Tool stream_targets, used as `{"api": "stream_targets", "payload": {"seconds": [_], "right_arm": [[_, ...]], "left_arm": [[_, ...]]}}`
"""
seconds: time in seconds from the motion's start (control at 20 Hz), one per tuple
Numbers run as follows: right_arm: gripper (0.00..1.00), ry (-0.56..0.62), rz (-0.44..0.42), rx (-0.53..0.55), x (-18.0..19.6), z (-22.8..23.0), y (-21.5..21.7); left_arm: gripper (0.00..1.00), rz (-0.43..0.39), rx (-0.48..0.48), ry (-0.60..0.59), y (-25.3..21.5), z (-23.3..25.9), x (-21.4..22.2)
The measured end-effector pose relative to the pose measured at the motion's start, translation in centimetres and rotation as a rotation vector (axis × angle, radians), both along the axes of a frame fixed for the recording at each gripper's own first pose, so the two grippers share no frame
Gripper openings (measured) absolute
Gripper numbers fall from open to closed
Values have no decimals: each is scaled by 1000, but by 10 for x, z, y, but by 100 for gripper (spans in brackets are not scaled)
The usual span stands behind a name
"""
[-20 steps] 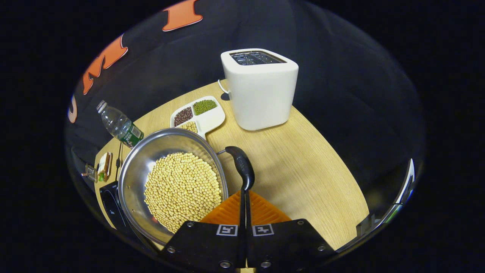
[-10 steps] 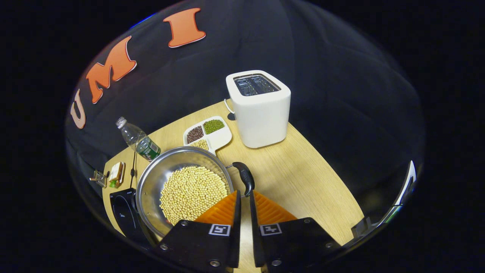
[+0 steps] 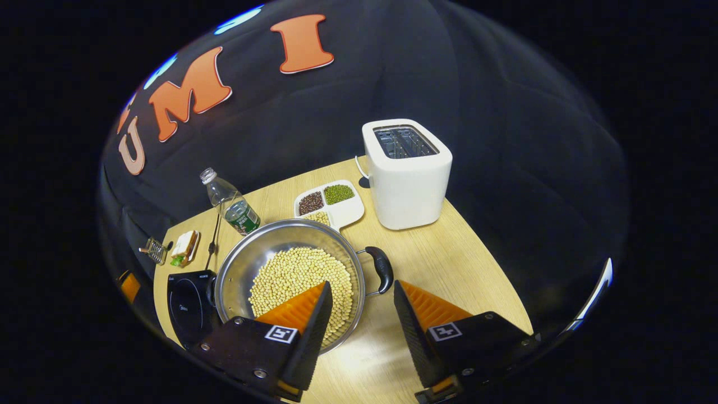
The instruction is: First push the handle of the pot to place it horizontally, then grasp the pot with both hands and set it on the induction cooktop.
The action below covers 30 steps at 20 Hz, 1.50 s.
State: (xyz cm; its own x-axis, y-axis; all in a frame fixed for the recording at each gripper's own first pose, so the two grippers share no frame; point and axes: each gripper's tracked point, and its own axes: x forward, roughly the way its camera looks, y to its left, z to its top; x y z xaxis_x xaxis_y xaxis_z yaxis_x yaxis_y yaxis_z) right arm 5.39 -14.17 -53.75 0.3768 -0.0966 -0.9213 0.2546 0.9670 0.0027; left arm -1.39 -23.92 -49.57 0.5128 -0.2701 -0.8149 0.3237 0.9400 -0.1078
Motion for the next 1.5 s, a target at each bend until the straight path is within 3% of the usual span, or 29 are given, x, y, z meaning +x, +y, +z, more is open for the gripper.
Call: {"api": "stream_targets", "payload": {"seconds": [0.4, 0.7, 1.2, 1.5], "right_arm": [[81, 17, 49, -24, 7, -20, 0], [84, 34, 83, -38, 11, -37, -3], [84, 77, 54, -38, 10, -78, -10], [85, 100, 47, -59, 8, -97, -13]], "left_arm": [[97, -18, -43, 207, -65, -77, -13], [99, -35, 2, 285, -86, -132, -20], [96, 16, 49, 290, -94, -186, -17], [84, 35, 26, 250, -95, -204, -8]]}}
